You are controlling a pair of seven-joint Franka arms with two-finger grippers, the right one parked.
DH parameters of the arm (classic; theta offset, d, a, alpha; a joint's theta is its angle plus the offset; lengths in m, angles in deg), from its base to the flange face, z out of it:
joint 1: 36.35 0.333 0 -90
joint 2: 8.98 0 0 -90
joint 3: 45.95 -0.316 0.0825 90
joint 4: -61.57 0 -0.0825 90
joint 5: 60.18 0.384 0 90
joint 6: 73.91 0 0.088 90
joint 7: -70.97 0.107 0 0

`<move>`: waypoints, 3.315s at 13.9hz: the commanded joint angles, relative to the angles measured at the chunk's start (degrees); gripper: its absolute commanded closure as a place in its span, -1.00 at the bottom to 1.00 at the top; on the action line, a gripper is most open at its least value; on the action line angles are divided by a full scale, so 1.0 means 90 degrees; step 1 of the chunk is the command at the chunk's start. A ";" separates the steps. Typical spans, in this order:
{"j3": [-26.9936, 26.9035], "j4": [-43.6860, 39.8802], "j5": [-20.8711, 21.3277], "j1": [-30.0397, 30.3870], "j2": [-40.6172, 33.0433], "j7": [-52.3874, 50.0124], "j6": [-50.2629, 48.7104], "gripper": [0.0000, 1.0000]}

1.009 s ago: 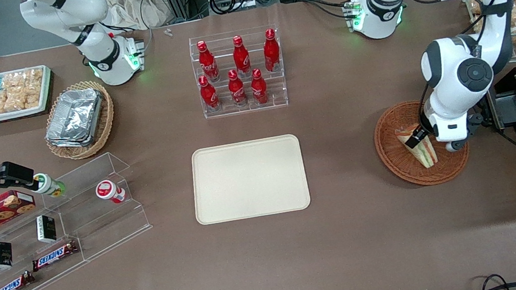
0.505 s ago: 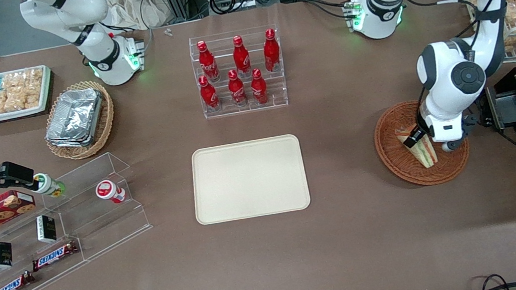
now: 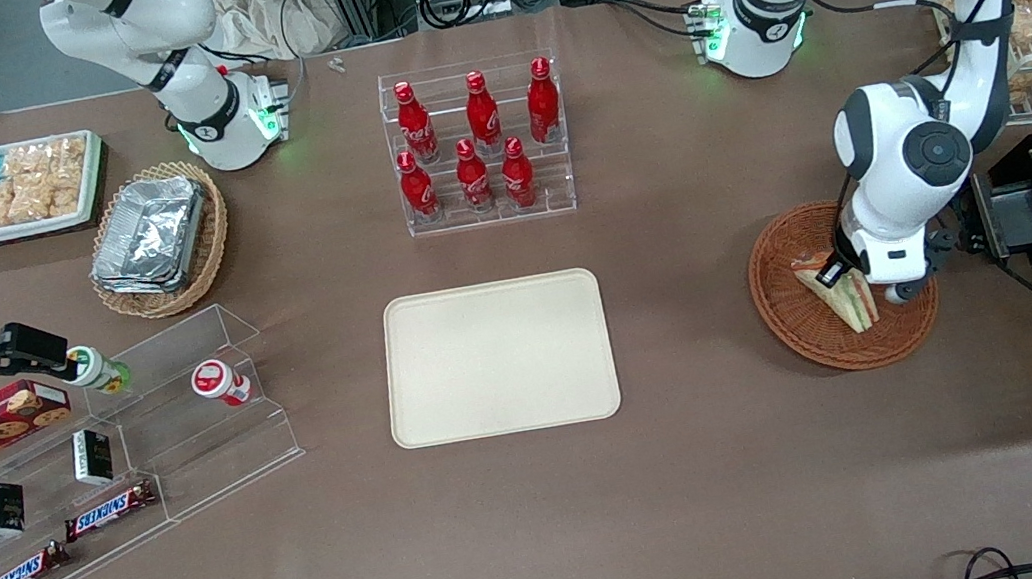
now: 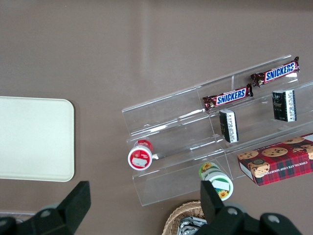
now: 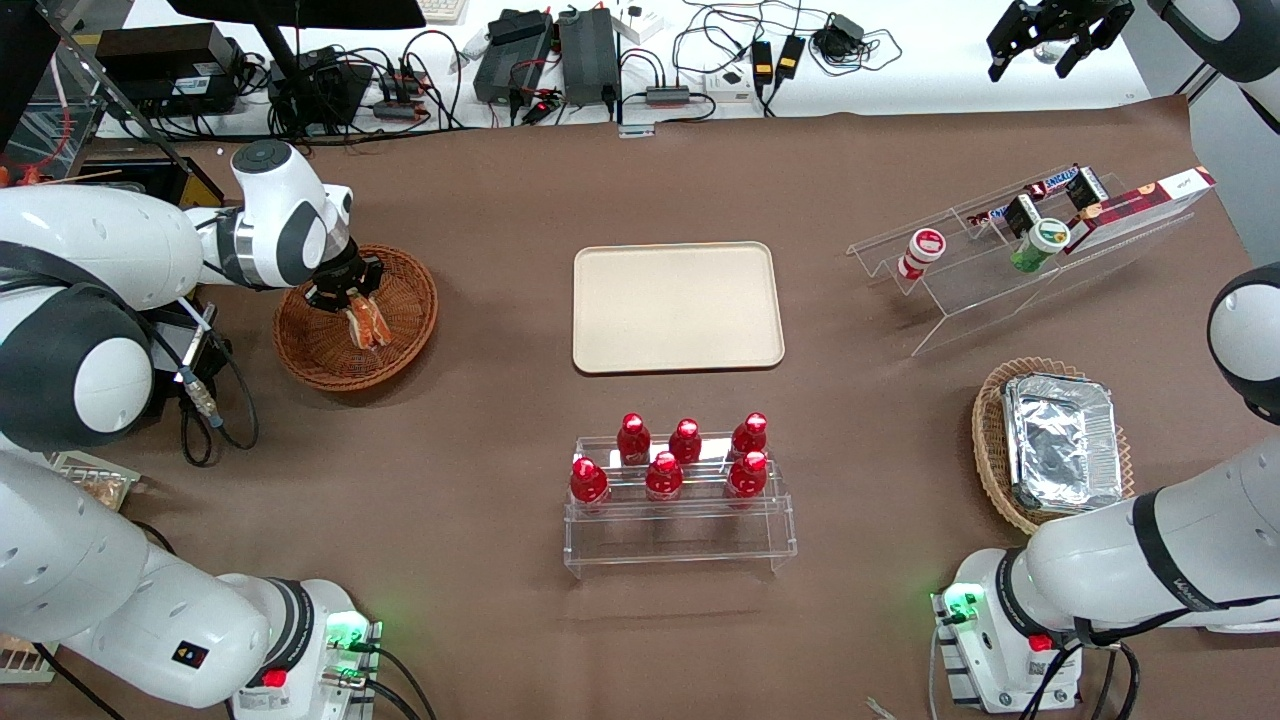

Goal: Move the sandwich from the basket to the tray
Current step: 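Lower the left gripper and close it on the sandwich's crust edge, then lift the sandwich and carry it with the left gripper over the cream tray, then lower the sandwich onto the tray and open the left gripper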

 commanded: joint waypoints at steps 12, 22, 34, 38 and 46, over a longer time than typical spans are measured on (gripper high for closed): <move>0.0457 -0.4200 0.0190 -0.0301 -0.0911 0.2724 -0.5305 0.41; 0.2734 -0.4309 0.0063 -0.0584 0.0738 0.0225 -0.3981 0.45; 0.2774 -0.5031 0.0132 -0.1142 0.3113 -0.0352 -0.1713 0.43; 0.2774 -0.5022 0.0151 -0.1142 0.3260 -0.0353 -0.1527 -0.99; 0.2696 -0.5090 0.0171 -0.0879 0.2149 -0.0304 -0.2528 -1.00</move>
